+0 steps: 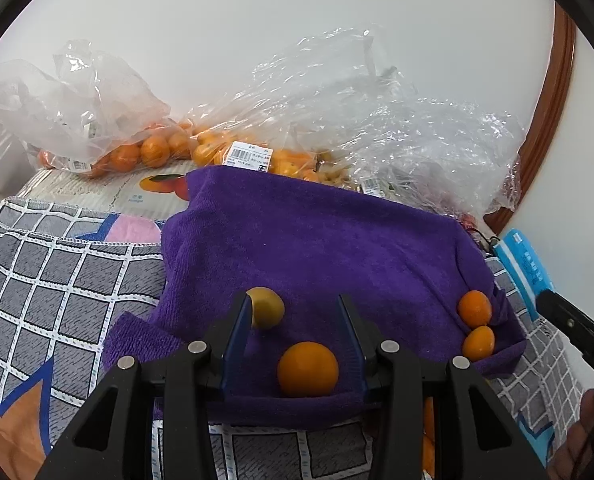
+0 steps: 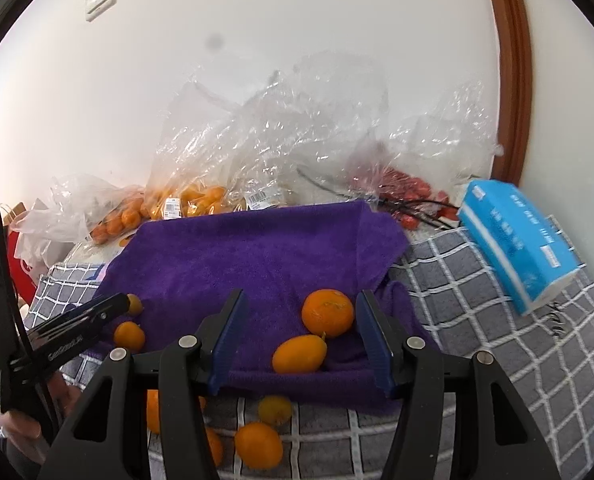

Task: Organize fruits
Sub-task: 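Withdraw both open tools from the towel back toward the fruit pile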

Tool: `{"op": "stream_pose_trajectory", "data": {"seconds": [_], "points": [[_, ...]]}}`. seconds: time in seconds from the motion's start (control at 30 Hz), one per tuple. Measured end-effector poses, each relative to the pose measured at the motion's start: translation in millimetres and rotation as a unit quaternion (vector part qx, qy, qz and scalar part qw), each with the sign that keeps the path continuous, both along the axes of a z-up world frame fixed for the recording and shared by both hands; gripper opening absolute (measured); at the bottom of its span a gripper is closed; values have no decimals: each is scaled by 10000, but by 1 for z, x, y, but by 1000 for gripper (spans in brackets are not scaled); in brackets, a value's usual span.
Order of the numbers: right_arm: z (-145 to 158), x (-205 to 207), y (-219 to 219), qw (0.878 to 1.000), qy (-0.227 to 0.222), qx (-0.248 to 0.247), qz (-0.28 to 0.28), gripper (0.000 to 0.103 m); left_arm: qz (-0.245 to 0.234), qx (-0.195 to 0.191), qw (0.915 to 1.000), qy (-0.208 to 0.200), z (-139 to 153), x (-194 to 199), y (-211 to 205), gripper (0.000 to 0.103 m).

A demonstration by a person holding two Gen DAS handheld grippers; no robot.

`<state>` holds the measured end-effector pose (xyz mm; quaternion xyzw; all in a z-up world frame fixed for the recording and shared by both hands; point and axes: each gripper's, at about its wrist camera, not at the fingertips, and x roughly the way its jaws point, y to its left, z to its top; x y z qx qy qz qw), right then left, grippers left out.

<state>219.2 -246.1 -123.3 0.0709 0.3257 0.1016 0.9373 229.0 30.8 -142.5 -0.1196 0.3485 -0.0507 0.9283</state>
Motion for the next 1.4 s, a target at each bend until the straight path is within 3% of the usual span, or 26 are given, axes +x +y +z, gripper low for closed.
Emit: {"op": "stream_pose_trajectory", "data": {"seconds": [0.3, 0.77, 0.97, 1.2, 1.33, 1.4], "points": [[14, -42, -22, 9996, 141, -112, -216, 60, -323, -94, 9994, -58, 25, -17, -10, 41], [19, -83, -26, 9994, -10, -219, -251, 62, -509, 190, 9985, 121, 48, -70, -22, 41], [15, -84, -22, 9987, 125, -256, -411, 63, -340, 211, 9989, 247, 45, -80, -9, 41], [-7, -81, -10, 9985, 513, -132, -162, 62, -145, 267, 9986, 424, 35, -88, 12, 41], [-25, -77, 3, 9976, 667, -132, 106, 55, -72, 271, 9981, 552, 23, -89, 19, 43], [-32, -73, 10, 9968, 755, -159, 216, 46, -44, 271, 9974, 666, 14, -88, 21, 43]]}}
